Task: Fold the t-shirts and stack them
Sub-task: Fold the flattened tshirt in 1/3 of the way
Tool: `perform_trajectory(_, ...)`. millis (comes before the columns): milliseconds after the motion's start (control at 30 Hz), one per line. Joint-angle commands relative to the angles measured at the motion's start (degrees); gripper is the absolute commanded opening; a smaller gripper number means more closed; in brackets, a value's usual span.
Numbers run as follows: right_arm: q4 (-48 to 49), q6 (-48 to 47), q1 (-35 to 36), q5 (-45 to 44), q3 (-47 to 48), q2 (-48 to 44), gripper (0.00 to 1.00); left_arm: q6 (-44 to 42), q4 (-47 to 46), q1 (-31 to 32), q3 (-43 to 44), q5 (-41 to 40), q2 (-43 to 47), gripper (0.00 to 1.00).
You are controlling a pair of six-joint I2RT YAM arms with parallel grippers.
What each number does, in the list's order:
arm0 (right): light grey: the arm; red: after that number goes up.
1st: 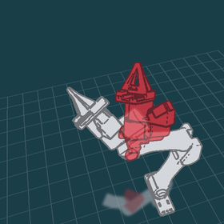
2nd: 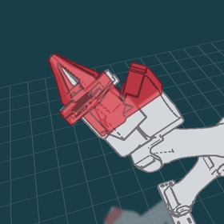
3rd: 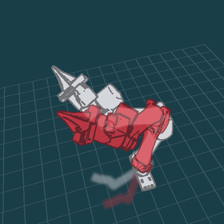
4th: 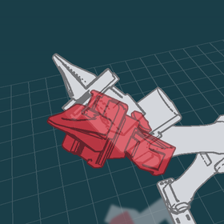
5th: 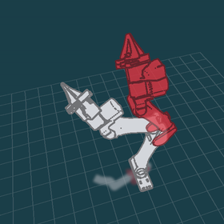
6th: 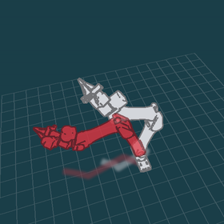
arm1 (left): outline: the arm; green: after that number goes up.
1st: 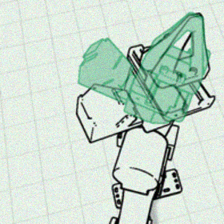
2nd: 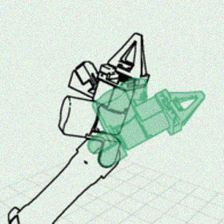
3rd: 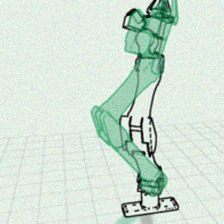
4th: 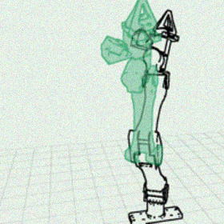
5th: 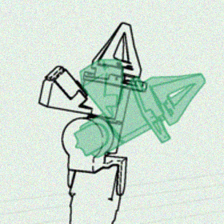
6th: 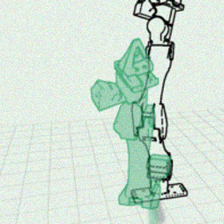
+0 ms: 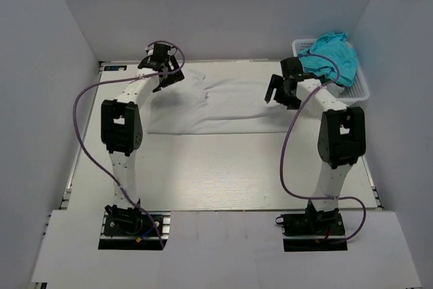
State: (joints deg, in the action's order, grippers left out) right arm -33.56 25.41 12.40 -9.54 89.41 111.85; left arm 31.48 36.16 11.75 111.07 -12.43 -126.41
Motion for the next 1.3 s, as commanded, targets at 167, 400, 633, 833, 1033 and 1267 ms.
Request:
perform_trajectory(167,10.79,-2.64,1.57,11.73,-11.45,-6.13,0.9,3.85,-10.82,0.82,-29.74,7.57,23.65,1.0)
perform_trajectory(400,13.61,-1.15,1.75,14.11,-14.07,-3.04,0.9,5.96,-11.73,0.21,-36.62,13.21,19.37,1.0)
perform_trajectory(633,16.51,-1.06,1.92,13.23,-26.61,-5.94,0.9,6.48,-9.44,-0.32,-45.31,7.87,18.56,1.0)
perform_trajectory(833,17.22,0.69,3.33,14.81,-41.22,-16.36,0.9,9.72,-8.21,0.2,-61.47,7.15,33.63,1.0)
perform_trajectory(1033,11.69,-0.62,6.92,16.92,-53.71,-31.39,0.9,12.81,-1.9,0.73,-72.31,8.65,52.82,1.0)
perform_trajectory(1267,7.02,-2.38,12.55,19.3,-50.3,-42.76,0.9,12.81,0.14,0.73,-67.83,9.27,68.48,1.0)
